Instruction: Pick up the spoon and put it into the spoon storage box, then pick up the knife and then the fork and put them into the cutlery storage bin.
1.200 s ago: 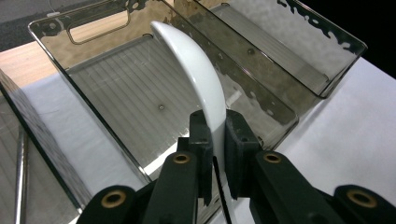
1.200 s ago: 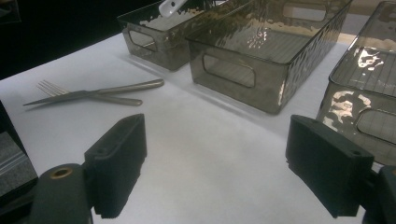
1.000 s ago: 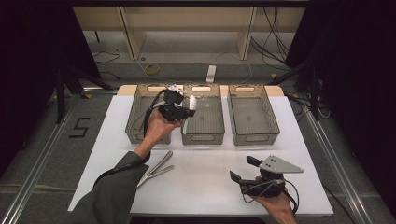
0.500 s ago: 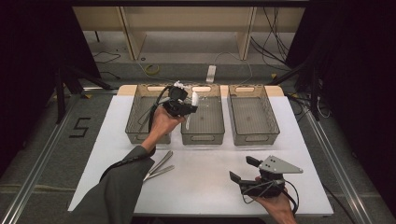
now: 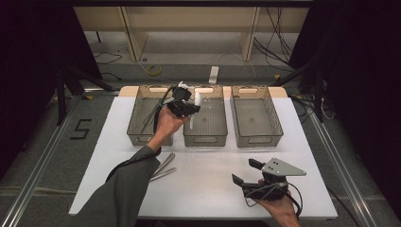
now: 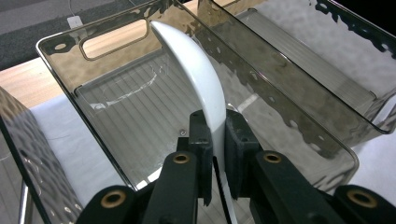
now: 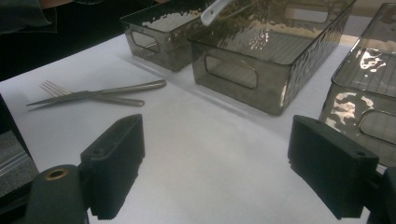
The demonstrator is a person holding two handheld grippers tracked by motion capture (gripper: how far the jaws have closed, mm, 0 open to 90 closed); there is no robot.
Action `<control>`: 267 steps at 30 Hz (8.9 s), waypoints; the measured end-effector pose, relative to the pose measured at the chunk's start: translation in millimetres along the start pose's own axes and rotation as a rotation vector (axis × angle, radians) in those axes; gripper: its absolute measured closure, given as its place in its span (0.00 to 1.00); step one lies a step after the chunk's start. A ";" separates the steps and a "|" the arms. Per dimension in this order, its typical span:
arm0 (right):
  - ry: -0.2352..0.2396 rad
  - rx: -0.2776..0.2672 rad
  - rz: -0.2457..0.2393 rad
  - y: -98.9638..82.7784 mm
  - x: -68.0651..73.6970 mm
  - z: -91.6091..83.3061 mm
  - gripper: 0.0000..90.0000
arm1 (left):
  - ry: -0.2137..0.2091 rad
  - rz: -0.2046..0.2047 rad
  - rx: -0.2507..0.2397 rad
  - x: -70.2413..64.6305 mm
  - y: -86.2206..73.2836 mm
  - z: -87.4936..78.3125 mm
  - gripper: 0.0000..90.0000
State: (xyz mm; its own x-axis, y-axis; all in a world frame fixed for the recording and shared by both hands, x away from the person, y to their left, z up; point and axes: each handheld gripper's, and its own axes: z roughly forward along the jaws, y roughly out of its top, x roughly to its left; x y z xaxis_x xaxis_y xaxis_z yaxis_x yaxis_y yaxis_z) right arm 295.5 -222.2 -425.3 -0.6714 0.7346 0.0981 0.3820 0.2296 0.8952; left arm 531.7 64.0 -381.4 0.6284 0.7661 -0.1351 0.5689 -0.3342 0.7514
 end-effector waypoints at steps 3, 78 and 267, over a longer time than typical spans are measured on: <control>0.003 0.000 -0.001 0.0 0.3 0.3 0.22 | 0.005 -0.002 0.003 0.1 0.8 3.4 0.91; -0.001 0.002 0.000 -1.0 0.5 -1.1 0.23 | -0.026 0.044 0.191 16.4 -79.6 -80.4 0.24; 0.169 0.189 -0.377 2.7 70.8 60.4 0.28 | -0.382 0.337 0.674 -90.5 -129.3 -55.6 0.89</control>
State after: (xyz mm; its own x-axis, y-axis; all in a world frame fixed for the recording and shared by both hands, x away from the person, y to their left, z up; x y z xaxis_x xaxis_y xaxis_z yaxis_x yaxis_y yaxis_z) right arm 287.3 -131.0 -442.1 -0.8739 0.4667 -0.1358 0.1899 0.5850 0.7885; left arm 371.7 68.5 -430.4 0.8883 0.3689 -0.2734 0.4376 -0.8606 0.2605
